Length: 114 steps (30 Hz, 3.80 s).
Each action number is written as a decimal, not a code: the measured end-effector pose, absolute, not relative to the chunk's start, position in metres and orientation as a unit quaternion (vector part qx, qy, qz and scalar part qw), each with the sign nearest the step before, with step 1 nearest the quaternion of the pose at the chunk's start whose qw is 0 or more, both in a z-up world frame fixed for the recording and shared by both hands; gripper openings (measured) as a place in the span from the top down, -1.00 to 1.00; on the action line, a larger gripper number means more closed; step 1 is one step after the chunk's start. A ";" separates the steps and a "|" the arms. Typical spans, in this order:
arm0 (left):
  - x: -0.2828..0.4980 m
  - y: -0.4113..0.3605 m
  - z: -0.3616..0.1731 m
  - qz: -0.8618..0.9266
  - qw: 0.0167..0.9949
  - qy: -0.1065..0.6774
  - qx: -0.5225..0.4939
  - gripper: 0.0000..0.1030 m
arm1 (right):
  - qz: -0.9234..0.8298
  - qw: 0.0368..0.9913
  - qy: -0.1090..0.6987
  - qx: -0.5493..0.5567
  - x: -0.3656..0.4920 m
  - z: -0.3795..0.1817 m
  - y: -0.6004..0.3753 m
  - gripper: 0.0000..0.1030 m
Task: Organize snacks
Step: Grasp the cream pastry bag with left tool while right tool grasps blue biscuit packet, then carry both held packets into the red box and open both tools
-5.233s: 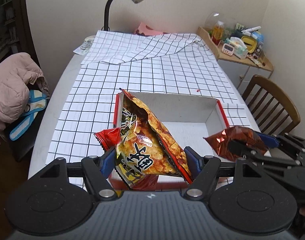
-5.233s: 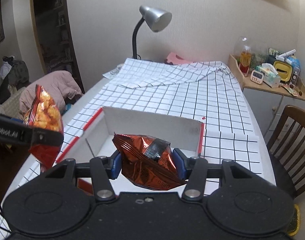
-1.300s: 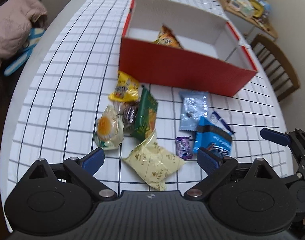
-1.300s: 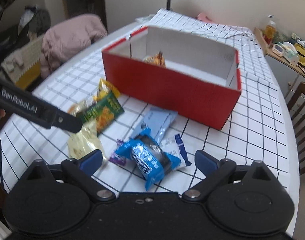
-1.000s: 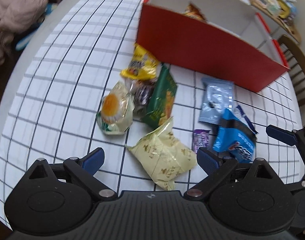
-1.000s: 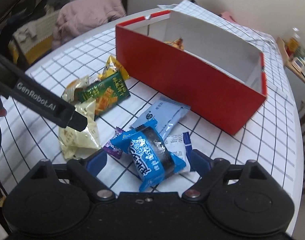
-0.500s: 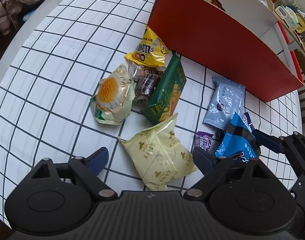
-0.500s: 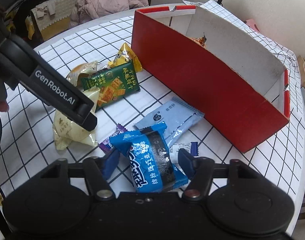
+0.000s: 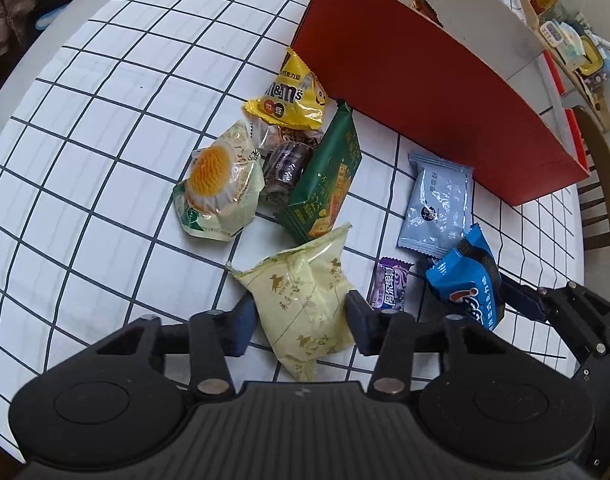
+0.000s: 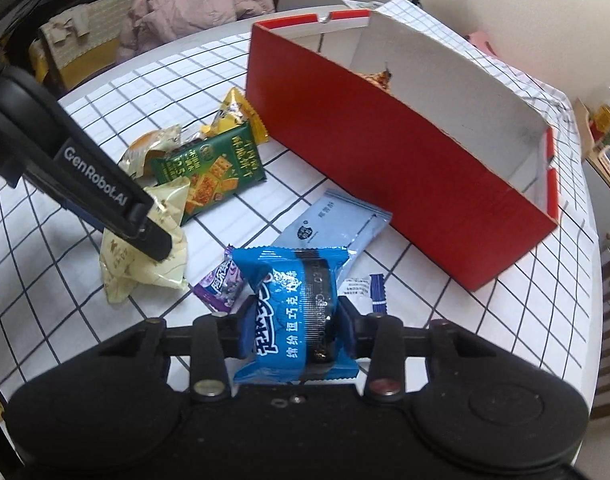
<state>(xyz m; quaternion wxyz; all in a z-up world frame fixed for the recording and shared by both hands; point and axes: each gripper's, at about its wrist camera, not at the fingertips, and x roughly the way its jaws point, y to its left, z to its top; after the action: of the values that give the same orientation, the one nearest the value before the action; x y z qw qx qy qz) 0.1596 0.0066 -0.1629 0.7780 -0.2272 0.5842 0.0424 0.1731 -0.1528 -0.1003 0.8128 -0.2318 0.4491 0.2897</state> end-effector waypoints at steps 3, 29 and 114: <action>0.158 0.009 -0.161 0.036 0.780 0.582 -0.228 0.25 | 0.277 0.820 0.450 -0.218 0.171 -0.098 -0.155 0.26; 0.131 0.020 -0.105 -0.030 0.834 0.528 -0.158 0.46 | 0.187 0.883 0.427 -0.056 0.124 -0.035 -0.176 0.28; 0.342 0.003 -0.038 -0.003 0.881 0.470 -0.054 0.42 | 0.179 0.886 0.427 -0.042 0.325 -0.019 -0.177 -0.55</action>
<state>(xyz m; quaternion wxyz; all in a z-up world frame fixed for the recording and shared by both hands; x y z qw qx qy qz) 0.3420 0.0027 -0.0377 0.8811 -0.0544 0.4697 -0.0031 0.3253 -0.1774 -0.0191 0.8855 -0.0419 0.4265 0.1794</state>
